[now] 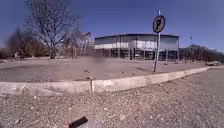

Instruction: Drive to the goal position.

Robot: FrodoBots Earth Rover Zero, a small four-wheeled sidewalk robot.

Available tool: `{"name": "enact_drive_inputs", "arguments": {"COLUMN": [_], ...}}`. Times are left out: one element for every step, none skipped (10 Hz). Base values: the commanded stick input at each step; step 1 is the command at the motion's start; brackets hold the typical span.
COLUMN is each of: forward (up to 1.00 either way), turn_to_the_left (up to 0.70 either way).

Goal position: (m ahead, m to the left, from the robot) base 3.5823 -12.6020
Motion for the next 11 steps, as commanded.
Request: {"name": "enact_drive_inputs", "arguments": {"forward": [0.0,0.0,0.0,0.0,0.68,0.37,0.07,0.0,0.0,-0.15,-0.45], "turn_to_the_left": [0.0,0.0,0.0,0.0,0.0,0.0,0.0,0.0,0.0,0.0,0.0]}}
